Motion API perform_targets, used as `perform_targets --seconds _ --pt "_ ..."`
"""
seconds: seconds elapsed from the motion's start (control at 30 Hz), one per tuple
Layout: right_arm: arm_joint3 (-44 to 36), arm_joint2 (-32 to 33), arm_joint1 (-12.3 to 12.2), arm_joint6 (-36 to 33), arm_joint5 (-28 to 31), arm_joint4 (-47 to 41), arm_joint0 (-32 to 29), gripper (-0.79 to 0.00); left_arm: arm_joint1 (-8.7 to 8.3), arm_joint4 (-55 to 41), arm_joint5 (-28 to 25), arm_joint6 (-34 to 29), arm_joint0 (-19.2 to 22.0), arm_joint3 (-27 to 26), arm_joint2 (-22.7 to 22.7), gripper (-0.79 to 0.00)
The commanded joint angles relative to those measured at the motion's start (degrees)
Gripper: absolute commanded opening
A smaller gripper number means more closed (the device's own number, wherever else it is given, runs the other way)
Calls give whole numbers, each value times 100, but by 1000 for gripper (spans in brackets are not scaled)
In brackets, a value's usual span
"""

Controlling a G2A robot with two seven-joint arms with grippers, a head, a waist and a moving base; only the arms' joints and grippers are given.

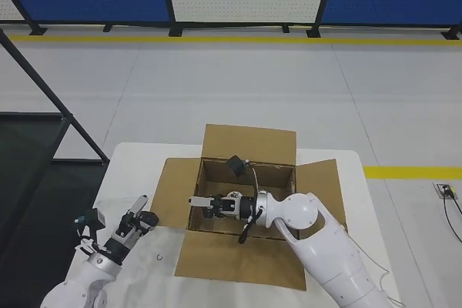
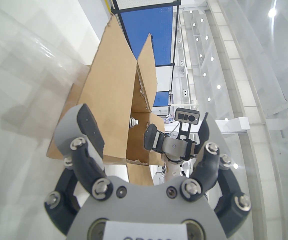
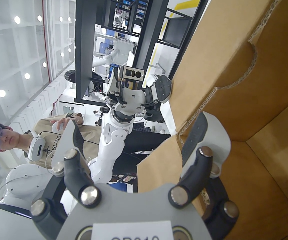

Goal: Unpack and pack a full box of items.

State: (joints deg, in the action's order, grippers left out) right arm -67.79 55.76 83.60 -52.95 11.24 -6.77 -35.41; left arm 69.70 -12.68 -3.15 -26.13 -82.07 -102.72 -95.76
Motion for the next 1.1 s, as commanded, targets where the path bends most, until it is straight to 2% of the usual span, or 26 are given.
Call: perform_targets --seconds 0.0,0.17,0.53,0.73,0.9,0.97,1.07 --pt "4 9 3 66 53 -26 1 0 -2 -10 -18 19 -31 -46 -5 0" --pt "-68 174 -9 472 137 -179 -118 0 -4 -33 -114 59 -149 -236 9 0" --pt "-86 171 -9 492 142 -168 -133 0 -8 -48 -171 37 -243 -380 19 0" --pt "-835 309 -179 263 340 942 -400 0 -8 -48 -171 37 -243 -380 19 0" --pt "-1720 852 -420 48 379 1914 -912 0 -8 -48 -171 37 -243 -380 19 0" --pt "-2045 1038 -480 87 152 2106 -1124 0 -8 -48 -171 37 -243 -380 19 0" --pt "-2045 1038 -480 87 152 2106 -1124 0 -8 -48 -171 37 -243 -380 19 0"
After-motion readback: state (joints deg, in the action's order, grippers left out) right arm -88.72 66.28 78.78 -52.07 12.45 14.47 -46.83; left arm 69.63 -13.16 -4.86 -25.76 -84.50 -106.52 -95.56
